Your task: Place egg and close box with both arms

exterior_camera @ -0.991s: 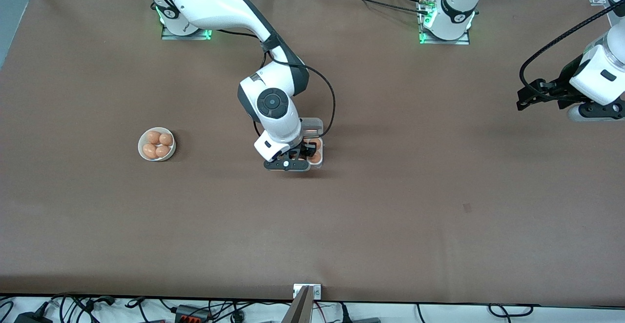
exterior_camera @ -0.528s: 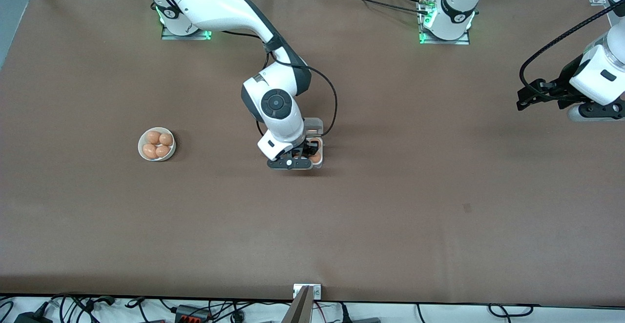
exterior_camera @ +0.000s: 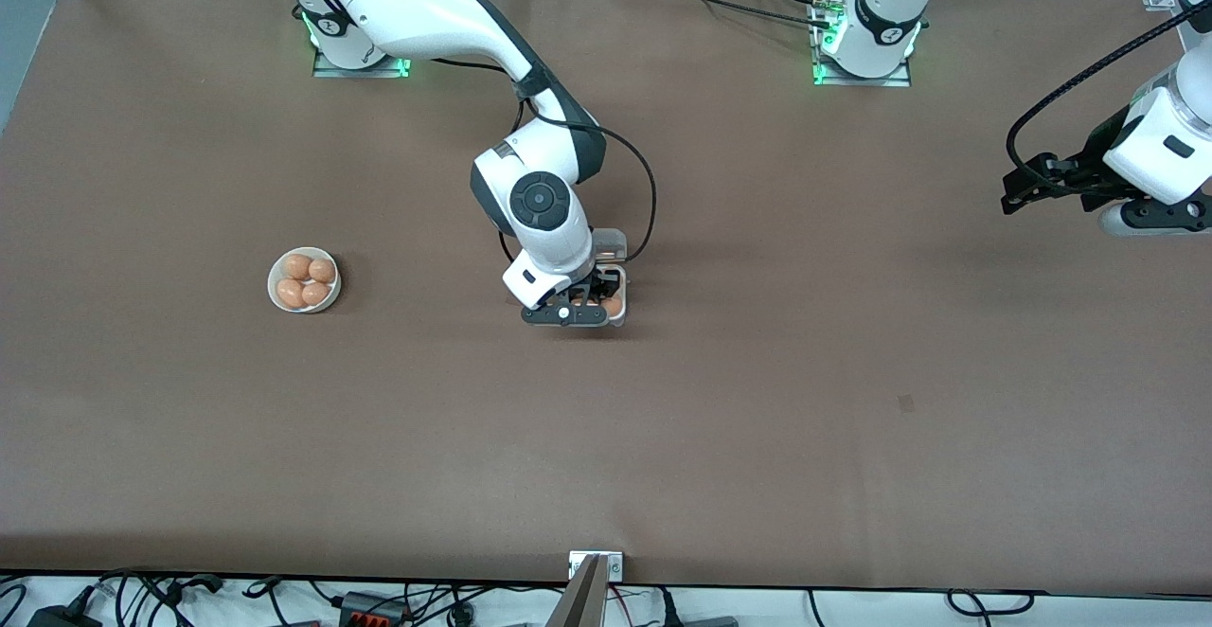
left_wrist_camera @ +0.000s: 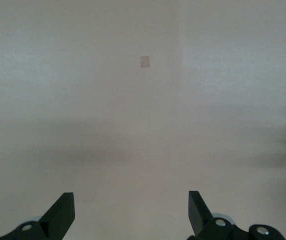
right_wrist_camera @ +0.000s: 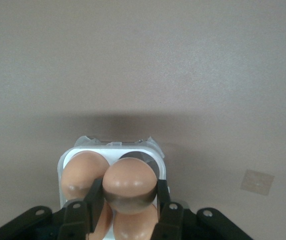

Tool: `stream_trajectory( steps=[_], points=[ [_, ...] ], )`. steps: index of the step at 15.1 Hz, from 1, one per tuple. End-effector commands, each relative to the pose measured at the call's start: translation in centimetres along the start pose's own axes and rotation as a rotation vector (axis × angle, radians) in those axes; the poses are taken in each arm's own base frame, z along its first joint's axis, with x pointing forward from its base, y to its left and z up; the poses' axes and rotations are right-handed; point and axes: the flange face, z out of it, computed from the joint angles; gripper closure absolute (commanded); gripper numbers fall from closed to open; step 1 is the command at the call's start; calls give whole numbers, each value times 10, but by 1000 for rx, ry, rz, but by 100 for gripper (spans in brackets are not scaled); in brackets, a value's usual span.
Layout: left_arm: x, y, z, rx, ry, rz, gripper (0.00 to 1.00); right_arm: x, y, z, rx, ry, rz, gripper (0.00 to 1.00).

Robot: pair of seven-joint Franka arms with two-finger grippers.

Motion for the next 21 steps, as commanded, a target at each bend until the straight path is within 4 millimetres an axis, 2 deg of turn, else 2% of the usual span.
stream_trajectory(
  steps=[1, 3, 8, 10, 11, 14, 17, 19, 21],
  points=[
    [-2, -1, -1, -12, -9, 15, 0, 1, -1, 1, 9, -16, 9, 83],
    [-3, 0, -1, -12, -9, 18, 0, 0, -4, 0, 13, -11, 15, 0],
    [-2, -1, 0, -13, -12, 18, 0, 4, -3, -14, 18, -1, 17, 0],
    [-2, -1, 0, -13, -11, 17, 0, 8, 1, -31, 4, -1, 14, 0],
    [-2, -1, 0, -13, -11, 18, 0, 15, 9, -53, -3, 8, 21, 0],
    [0, 2, 5, -11, -21, 20, 0, 40, 51, -117, -34, 5, 38, 0],
    [0, 2, 4, -12, -20, 23, 0, 67, 114, -178, -77, 6, 31, 0],
    [0, 2, 4, -12, -20, 23, 12, 82, 160, -211, -96, 5, 3, 0],
    [0, 3, 2, -11, -17, 21, 26, 90, 197, -239, -99, -1, 22, 0]
  ],
)
